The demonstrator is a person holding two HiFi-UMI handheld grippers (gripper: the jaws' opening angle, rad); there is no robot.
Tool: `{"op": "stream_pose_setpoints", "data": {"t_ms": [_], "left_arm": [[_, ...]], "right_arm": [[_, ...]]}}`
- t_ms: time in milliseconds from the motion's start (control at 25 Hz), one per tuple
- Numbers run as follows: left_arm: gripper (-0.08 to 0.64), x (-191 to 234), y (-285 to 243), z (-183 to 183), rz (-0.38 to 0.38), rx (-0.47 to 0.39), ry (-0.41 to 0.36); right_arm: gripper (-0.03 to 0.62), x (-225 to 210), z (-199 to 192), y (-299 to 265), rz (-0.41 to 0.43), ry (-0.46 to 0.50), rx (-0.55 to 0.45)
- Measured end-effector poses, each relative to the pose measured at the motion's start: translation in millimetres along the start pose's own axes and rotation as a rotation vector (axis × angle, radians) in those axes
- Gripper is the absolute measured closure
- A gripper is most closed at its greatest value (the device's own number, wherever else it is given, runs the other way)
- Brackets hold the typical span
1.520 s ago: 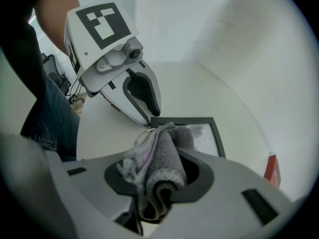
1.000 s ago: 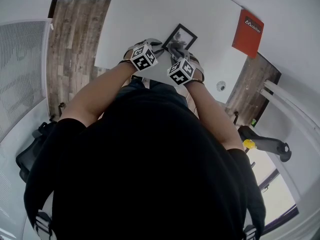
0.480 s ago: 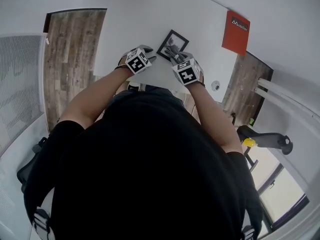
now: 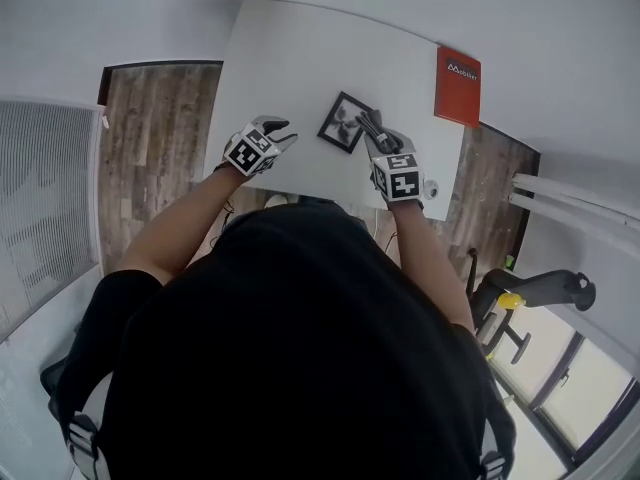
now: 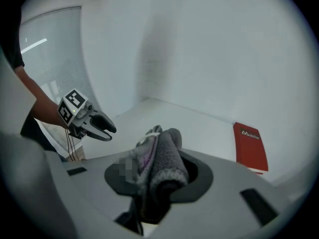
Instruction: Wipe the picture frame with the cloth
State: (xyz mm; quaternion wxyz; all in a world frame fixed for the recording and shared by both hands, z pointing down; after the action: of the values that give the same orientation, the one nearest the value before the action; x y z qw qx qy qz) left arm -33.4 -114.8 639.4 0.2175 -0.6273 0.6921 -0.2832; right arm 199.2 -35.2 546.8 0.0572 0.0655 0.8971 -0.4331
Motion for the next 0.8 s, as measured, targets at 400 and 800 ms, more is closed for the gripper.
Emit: {"op": "stream_pose_setpoints", "data": {"t_ms": [400, 800], "left_arm": [[0.41, -6, 84, 56, 0.103, -0.182, -0.073], [0.411, -16, 141, 76, 0.166, -0.291, -0.082]], "right_arm": [[0.476, 9, 28, 49, -0.017, -0.036, -0.134], [0.476, 27, 36, 102, -0.028, -0.08, -0.263]]}}
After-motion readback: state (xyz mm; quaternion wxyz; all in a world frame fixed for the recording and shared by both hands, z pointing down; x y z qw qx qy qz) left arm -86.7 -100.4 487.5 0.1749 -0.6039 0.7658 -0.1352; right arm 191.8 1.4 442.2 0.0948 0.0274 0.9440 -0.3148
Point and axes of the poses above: the fingertips, and each gripper's own axes: y backward along the fingers, x to its left, z out of its top, the point moved 7 cm from there along y, backward along the fingers, and after that the axes turned 13 degrees about -y, right-handed, at the moved point
